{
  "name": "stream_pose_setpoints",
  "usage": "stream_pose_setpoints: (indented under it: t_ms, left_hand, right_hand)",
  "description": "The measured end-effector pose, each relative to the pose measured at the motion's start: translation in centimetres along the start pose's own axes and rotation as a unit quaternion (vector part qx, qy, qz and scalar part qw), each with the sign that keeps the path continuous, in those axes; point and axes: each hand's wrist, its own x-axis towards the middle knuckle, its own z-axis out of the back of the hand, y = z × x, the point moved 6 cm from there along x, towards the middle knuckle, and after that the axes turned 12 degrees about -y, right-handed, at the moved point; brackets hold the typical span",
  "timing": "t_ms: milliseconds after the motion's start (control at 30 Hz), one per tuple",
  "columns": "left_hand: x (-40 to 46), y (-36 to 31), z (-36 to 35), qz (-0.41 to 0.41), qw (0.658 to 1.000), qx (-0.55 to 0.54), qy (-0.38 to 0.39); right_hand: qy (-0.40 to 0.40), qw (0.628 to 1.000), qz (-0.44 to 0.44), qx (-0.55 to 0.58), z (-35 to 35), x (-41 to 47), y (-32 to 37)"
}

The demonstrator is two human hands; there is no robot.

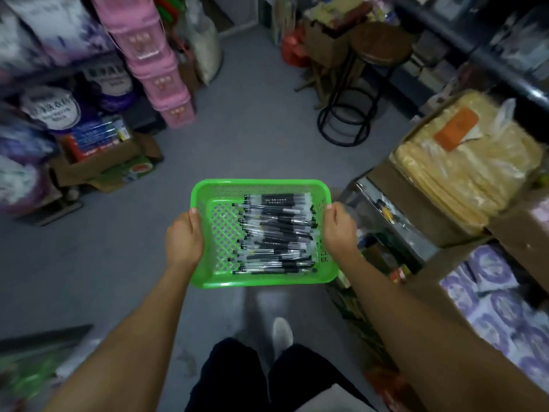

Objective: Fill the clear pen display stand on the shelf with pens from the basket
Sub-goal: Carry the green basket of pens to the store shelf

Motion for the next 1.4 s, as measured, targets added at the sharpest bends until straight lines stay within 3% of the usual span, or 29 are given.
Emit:
stream_pose_setpoints:
  t_ms: [167, 500, 700, 1033, 1400]
  left_hand:
    - [10.3, -2.4, -3.6, 0.0, 1.0, -0.014, 0.013]
    - [37.0, -8.2, -12.2, -0.081, 0.995, -0.029, 0.057]
    - [49.6, -14.9, -16.3, -0.134, 0.986, -0.052, 0.084]
    - [63.3, -31.2, -30.5, -0.211, 0.97, -0.029, 0.12]
    - [69.5, -54.1, -46.9, -0.298, 0.935, -0.079, 0.178]
  right_hand:
    - [-0.032, 0.999, -0.017, 0.0, -4.6, 8.9, 3.5]
    - [-0.109, 0.992, -0.057, 0.017, -16.1, 27.0, 13.4]
    - [-0.145, 0.985, -0.084, 0.042, -18.5, 36.7, 18.5]
    - [-0.218, 0.966, -0.122, 0.071, -16.0, 56.8, 19.9]
    - [-0.309, 0.936, -0.163, 0.032, -5.4, 77.2, 16.7]
